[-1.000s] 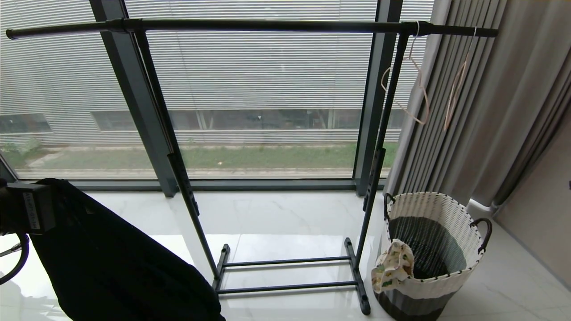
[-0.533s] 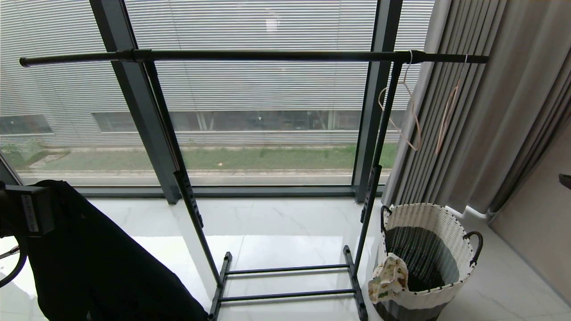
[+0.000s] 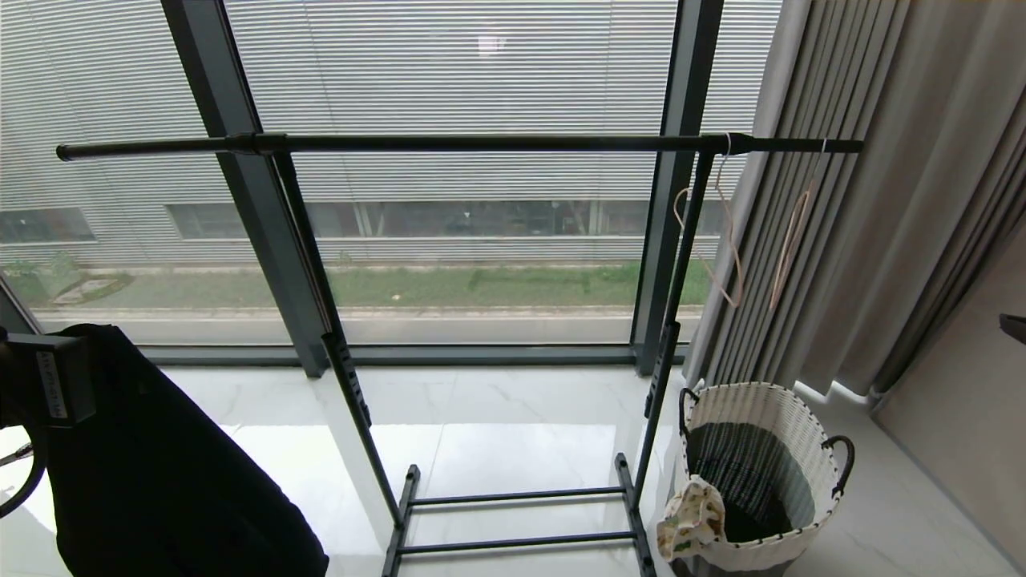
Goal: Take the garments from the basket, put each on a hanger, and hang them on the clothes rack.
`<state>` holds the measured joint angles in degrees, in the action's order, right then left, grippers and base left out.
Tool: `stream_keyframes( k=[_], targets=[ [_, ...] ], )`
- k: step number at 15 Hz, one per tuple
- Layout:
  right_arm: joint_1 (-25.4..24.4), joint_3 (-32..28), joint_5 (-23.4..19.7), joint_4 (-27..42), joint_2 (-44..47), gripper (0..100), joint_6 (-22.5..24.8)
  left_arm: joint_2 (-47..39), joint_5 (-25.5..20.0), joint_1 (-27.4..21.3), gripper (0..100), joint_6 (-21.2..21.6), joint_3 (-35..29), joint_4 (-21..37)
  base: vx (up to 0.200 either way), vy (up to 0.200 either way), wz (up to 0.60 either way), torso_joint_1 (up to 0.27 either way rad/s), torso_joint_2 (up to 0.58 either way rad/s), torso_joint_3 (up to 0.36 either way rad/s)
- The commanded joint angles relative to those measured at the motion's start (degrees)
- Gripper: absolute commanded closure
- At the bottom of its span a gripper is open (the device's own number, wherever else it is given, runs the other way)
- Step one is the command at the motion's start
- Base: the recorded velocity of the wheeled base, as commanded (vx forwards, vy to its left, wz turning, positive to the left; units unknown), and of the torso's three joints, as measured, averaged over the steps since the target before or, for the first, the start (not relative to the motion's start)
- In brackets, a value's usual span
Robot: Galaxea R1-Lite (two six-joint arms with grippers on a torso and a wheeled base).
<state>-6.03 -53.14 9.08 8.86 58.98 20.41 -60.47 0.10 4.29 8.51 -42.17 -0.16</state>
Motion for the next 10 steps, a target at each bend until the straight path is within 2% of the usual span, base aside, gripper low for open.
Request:
stream_keyframes(
  k=[1,7,10],
  targets=[
    [-0.03,0.05,-0.03,0.01,0.0,0,-0.1,0.08,-0.01,-0.07,100,0.02,0.16,-0.02,0.2,-0.2,0.0,0.032,-0.07,-0.032],
    [-0.12,0.14,-0.56,0.1,0.0,0,-0.02,1.67,-0.01,-0.16,100,0.1,2.0,-0.02,0.2,-0.2,0.0,0.012,-0.01,-0.006],
    [-0.12,0.32,-3.54,0.1,0.08,0,-0.02,1.67,-0.01,-0.16,100,0.1,2.0,-0.02,0.2,-0.2,0.0,-0.004,0.0,-0.001]
  ],
)
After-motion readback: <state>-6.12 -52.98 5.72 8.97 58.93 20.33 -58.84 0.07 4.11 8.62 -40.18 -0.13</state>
